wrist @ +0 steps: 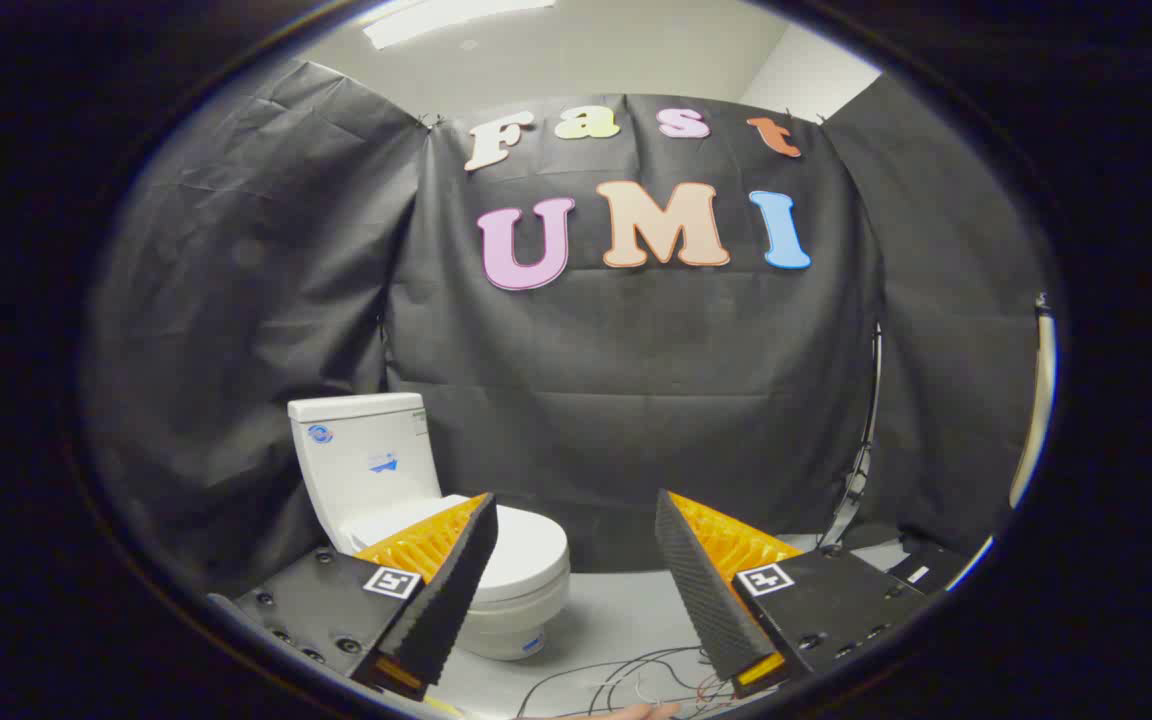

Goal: Open the toilet lid.

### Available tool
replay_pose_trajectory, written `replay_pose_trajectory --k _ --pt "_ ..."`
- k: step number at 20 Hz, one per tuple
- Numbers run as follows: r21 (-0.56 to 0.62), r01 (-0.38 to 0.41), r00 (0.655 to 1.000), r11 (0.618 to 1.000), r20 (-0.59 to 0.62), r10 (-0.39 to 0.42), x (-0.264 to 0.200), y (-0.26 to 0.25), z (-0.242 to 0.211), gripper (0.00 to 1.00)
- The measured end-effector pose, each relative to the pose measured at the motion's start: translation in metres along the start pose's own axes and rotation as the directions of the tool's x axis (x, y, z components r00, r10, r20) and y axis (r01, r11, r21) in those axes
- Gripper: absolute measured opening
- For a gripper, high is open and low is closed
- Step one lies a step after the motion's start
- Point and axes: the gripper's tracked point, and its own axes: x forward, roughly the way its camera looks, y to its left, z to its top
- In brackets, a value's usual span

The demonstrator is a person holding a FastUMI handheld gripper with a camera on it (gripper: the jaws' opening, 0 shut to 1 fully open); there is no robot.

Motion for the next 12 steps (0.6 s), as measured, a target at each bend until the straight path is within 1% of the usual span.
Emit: replay_pose_trajectory --k 12 --pt "0.001 0.000 1.000 1.000 0.000 0.000 -0.0004 -0.0003 0.0001 0.99"
